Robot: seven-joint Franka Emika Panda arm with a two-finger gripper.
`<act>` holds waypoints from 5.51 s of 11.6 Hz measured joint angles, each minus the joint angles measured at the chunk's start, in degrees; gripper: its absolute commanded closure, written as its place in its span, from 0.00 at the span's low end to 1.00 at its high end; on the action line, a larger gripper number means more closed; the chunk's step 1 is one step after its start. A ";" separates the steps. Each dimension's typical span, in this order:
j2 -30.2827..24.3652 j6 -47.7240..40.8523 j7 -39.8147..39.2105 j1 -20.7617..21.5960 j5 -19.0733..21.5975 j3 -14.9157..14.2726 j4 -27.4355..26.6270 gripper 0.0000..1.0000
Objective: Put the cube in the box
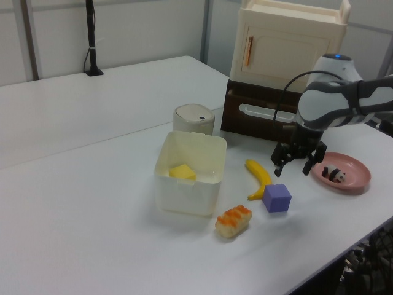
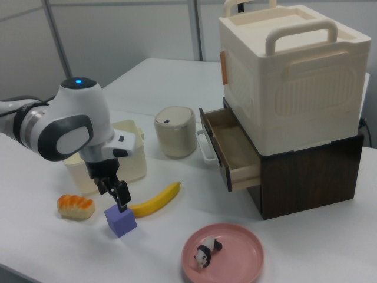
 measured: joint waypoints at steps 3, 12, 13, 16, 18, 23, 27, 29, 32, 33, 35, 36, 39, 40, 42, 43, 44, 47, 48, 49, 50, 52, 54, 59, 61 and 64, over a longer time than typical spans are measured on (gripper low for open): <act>4.93 5.72 0.01 0.10 0.00 0.03 -0.60 0.00; 10.12 9.29 0.02 2.38 0.00 0.30 -0.06 0.00; 9.95 9.29 0.02 2.38 0.00 0.30 0.19 0.00; 9.65 9.29 0.02 2.38 0.00 0.30 0.29 0.00; 9.65 9.29 0.02 2.38 0.00 0.30 0.29 0.00; 9.83 9.29 0.02 2.41 0.00 0.30 0.00 0.00; 10.80 9.29 0.02 2.42 0.00 0.30 -0.25 0.28; 11.06 9.29 0.02 2.43 0.00 0.30 -0.25 0.50; 10.91 9.29 0.03 2.44 0.00 0.30 -0.11 0.56; 10.88 9.29 0.03 2.44 0.00 0.30 -0.08 0.56; 10.89 9.29 0.03 2.44 0.00 0.30 -0.02 0.55; 10.89 9.31 0.04 2.44 0.00 0.30 0.15 0.56; 10.64 10.10 2.60 3.42 0.04 0.35 4.03 0.56; 10.28 10.12 4.80 4.43 0.05 0.55 6.28 0.55; 9.13 10.13 9.24 5.69 0.06 2.52 10.60 0.55; 8.76 10.14 11.74 5.97 0.06 3.76 12.92 0.55; 8.60 10.14 13.81 6.25 0.06 4.61 15.30 0.54; 9.43 10.14 17.08 8.27 0.07 5.29 20.39 0.46; 10.77 10.14 18.62 9.67 0.07 5.31 21.87 0.00; 12.48 10.14 19.52 10.62 0.07 5.32 23.37 0.00; 13.96 10.14 20.04 10.93 0.07 5.32 24.55 0.00; 15.29 10.14 20.12 10.94 0.07 5.30 25.80 0.00; 15.31 10.14 20.14 10.94 0.07 5.30 26.09 0.00; 14.03 -1.49 19.60 10.52 -2.81 5.24 29.55 0.00; 13.13 -12.16 14.07 9.40 -5.32 5.15 33.45 0.00; 12.98 -22.83 6.36 6.58 -5.38 5.05 38.99 0.00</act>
